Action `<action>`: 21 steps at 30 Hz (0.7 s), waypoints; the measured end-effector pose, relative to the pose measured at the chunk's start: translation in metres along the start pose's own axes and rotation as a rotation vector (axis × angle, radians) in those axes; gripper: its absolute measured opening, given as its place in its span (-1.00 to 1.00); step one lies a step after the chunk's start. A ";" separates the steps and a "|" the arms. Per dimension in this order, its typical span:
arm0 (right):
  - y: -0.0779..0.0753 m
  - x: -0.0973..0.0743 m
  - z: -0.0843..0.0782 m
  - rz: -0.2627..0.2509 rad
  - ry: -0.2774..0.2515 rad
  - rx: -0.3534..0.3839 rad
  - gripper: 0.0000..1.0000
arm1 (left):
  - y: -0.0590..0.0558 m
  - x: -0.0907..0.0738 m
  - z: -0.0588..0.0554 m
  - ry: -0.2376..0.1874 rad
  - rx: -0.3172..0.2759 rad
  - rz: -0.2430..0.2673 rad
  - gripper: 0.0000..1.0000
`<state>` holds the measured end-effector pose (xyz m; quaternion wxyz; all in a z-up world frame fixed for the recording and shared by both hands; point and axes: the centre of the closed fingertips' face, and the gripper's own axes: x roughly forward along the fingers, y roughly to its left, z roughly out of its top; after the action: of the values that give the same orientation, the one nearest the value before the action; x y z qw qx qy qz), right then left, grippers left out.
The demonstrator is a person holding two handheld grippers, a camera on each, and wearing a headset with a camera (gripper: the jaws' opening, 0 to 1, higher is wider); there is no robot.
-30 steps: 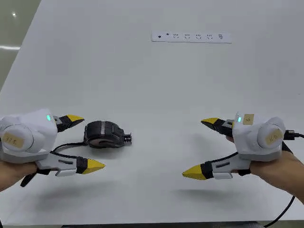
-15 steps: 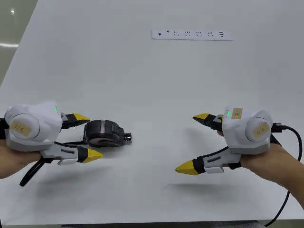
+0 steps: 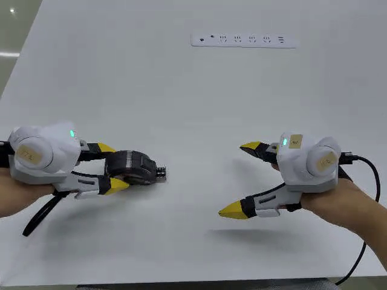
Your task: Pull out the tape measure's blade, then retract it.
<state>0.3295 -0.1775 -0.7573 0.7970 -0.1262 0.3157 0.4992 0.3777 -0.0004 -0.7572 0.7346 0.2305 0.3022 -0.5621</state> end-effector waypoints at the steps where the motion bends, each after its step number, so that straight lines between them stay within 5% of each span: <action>1: 0.000 0.001 0.000 0.001 0.001 -0.001 0.78 | -0.001 0.000 0.000 0.005 0.008 -0.005 -0.37; 12: 0.000 0.008 0.005 0.015 -0.003 -0.024 0.71 | -0.001 0.000 0.000 0.007 0.014 -0.020 -0.40; 21: 0.002 0.031 0.018 0.046 -0.026 -0.074 0.54 | -0.002 0.001 -0.001 0.019 0.011 -0.031 -0.43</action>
<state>0.3435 -0.1448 -0.7628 0.7842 -0.1419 0.2892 0.5303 0.3760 -0.0007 -0.7584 0.7217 0.2354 0.3094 -0.5727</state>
